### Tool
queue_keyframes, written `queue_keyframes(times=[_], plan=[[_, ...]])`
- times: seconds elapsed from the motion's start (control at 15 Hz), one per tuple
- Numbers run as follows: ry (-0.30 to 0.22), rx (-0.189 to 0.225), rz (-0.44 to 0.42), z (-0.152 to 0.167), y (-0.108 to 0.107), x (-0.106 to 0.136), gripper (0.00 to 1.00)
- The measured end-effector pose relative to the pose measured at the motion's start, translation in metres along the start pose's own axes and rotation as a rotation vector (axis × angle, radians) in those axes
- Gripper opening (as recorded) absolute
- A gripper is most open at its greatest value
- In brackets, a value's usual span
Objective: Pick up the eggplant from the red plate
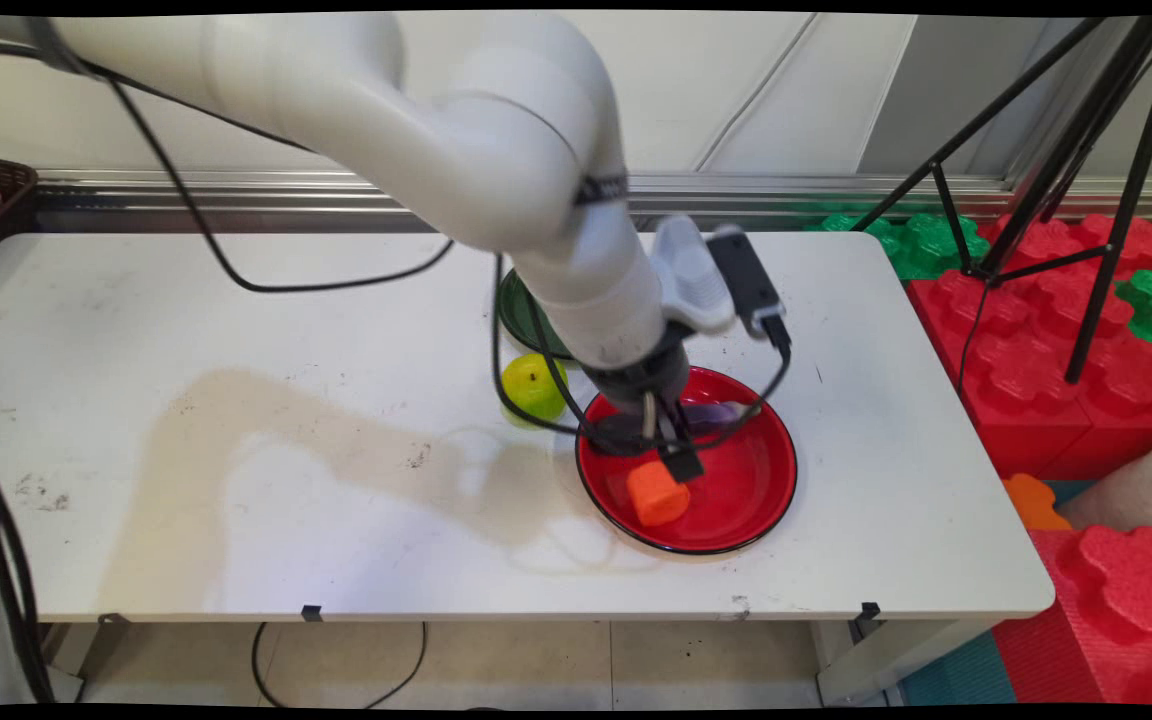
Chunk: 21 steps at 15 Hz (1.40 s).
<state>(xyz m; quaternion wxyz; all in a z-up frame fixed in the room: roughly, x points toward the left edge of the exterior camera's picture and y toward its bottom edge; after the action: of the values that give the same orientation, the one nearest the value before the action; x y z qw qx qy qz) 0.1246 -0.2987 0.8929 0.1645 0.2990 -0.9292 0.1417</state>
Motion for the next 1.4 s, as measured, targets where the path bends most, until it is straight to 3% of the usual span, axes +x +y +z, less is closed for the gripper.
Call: queue_keyframes(times=[0.2,0.53,0.93,1.4], plan=[[0.048,0.022,-0.008,-0.026,-0.008,-0.002,1.0],[0.073,0.048,-0.022,-0.054,-0.023,0.002,1.0],[0.016,0.049,-0.039,-0.045,-0.032,0.019,1.0],[-0.061,0.032,-0.028,-0.004,-0.036,0.034,1.0]])
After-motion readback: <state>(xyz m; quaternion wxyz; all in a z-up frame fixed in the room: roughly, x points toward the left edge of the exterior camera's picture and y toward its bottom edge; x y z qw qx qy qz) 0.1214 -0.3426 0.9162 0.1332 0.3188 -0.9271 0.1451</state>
